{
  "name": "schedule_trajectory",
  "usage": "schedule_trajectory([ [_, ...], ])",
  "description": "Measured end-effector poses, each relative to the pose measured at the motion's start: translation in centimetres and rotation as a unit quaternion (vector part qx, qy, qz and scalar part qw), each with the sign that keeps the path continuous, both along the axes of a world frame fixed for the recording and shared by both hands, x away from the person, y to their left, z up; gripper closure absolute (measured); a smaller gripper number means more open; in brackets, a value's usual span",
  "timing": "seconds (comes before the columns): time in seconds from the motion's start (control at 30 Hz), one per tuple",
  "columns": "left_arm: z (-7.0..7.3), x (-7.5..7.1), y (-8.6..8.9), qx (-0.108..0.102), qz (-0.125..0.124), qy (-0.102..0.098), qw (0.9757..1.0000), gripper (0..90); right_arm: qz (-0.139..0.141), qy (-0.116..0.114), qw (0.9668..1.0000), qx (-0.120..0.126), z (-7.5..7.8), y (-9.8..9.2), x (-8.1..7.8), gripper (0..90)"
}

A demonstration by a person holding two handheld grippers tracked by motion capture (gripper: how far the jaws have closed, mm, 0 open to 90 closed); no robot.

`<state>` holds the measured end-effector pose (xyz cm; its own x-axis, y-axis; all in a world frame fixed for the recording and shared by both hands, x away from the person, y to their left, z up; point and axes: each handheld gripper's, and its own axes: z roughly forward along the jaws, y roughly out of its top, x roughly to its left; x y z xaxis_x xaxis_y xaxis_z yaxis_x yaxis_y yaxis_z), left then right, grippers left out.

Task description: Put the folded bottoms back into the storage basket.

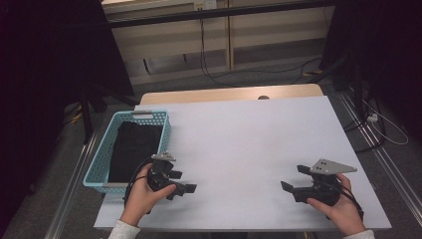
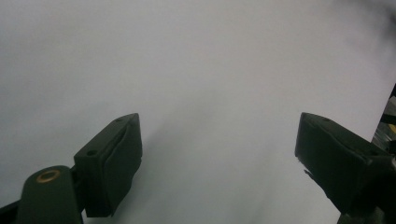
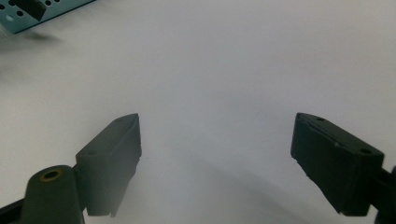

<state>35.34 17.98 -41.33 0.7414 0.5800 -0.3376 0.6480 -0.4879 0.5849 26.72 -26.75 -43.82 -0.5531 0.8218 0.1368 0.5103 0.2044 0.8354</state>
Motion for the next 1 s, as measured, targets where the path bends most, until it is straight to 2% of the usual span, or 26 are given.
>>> schedule_trajectory([
  [0.43,-0.2,-0.3,-0.1,-0.009,-0.006,-0.006,0.9999,14.2,0.000,0.002,1.0000,-0.001,-0.1,-0.2,-0.3,16.5],
  [1.0,-0.9,-1.1,-0.3,-0.016,-0.014,-0.002,0.9998,13.6,0.003,0.011,0.9999,-0.005,-0.3,-0.7,-0.7,16.4],
])
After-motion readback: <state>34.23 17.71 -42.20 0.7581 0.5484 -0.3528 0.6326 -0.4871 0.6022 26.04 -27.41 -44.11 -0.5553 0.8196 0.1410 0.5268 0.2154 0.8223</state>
